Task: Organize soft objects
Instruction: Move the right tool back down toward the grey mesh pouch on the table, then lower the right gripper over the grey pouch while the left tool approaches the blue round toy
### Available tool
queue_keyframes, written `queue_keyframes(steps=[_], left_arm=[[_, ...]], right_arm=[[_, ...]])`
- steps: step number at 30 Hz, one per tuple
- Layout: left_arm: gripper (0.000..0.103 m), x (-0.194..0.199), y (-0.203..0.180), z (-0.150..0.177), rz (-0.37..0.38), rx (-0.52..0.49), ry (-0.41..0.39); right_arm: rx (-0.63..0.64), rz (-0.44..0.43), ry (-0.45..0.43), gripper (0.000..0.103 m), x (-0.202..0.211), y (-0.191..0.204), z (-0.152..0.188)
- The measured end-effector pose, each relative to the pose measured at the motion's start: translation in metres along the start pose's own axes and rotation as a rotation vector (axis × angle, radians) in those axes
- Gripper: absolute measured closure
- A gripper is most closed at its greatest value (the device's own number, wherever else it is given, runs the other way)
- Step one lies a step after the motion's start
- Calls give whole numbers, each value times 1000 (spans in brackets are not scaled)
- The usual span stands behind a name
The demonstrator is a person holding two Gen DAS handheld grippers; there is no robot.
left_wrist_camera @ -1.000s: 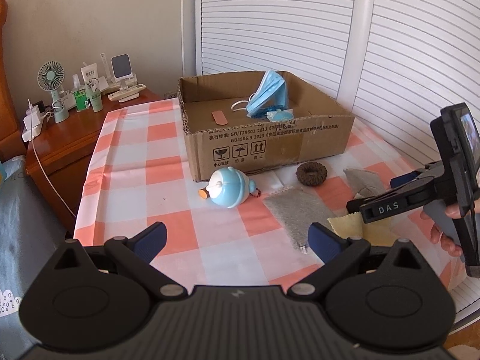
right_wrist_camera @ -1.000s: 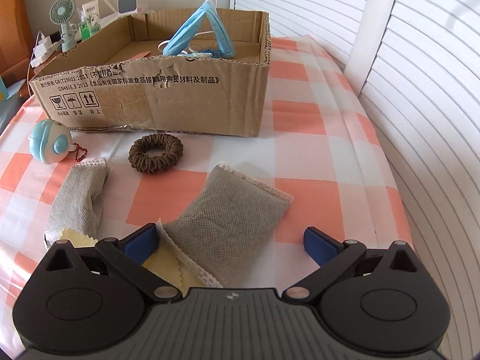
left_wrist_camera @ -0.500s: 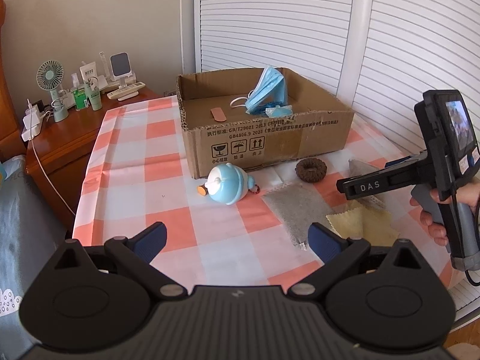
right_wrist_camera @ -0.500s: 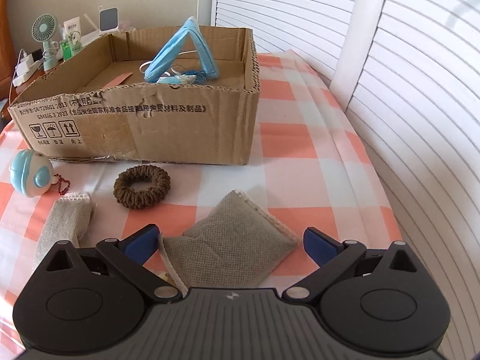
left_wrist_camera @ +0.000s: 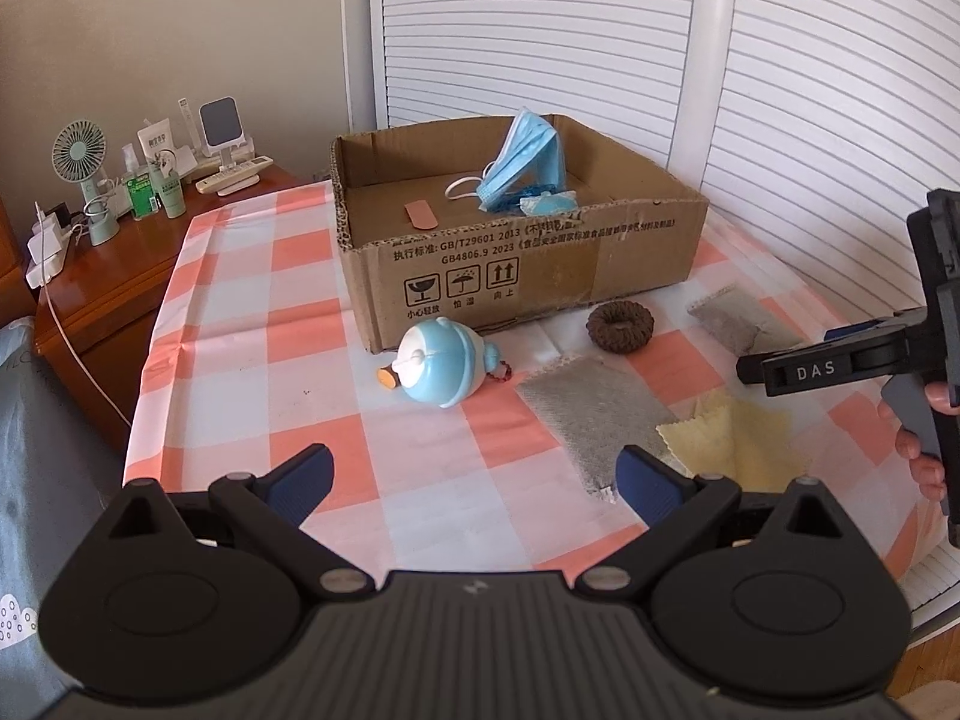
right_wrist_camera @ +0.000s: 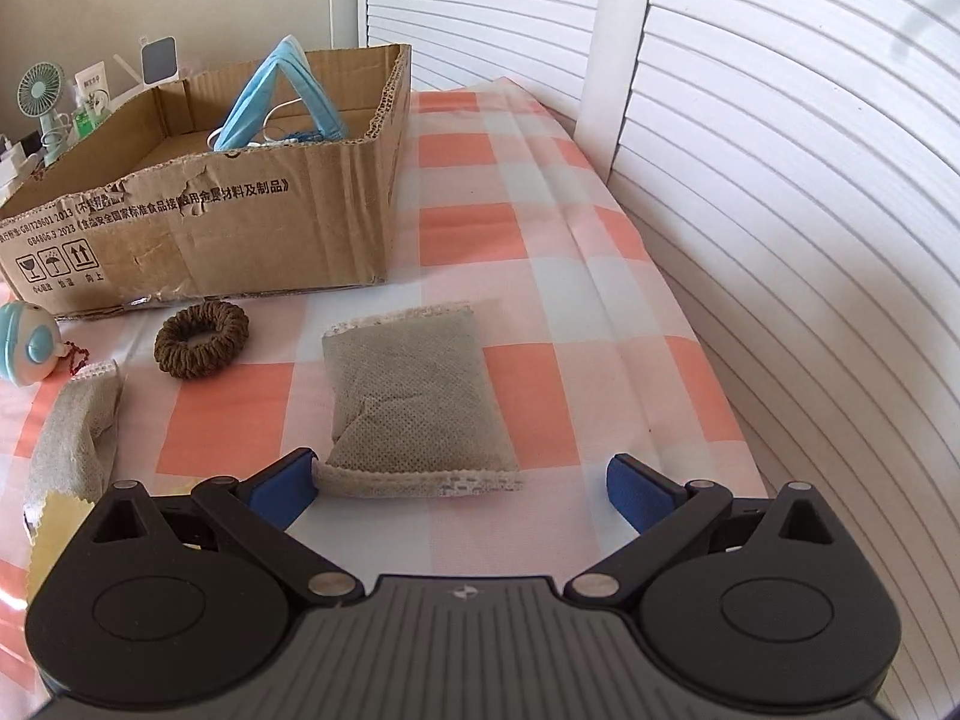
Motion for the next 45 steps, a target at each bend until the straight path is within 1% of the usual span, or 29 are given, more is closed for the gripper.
queue_keyframes(steps=[8,13,16,20,27,30,32,36,42,45], left_arm=[[3,-25,13,0,-10,33,26],[3,-44,20,-6,-19,68,37],[3,-53,19,-10,-11,75,45],[3,-61,14,-13,-5,66,50],[3,-67,13,-21,-13,62,40],[3,-66,13,-23,-10,59,33],[3,-65,13,-23,-7,59,29],[3,-66,14,-24,-4,69,28],[3,-67,14,-23,-7,72,27],[4,-67,15,-25,-21,66,19]], right_arm=[[12,-25,-12,0,-4,1,-4],[25,-43,-38,0,-4,0,-2],[19,-42,-59,0,-3,0,1],[16,-47,-60,0,-2,-1,1],[8,-26,-62,0,0,4,3],[52,-67,-71,0,1,4,3],[51,-79,-80,0,2,1,5],[23,-61,-69,0,3,0,5],[20,-49,-100,0,5,-1,9],[17,-39,-112,0,6,0,12]])
Point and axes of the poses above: each gripper's, at about its wrist camera, not at the fingertips, and x roughly against the way its jaws point, y to its left, z to its underside, the point moved 3 cm from there along -x, roughly the way its jaws point, and after that the axes turned 7 degrees about z, right-handed, at the moved point
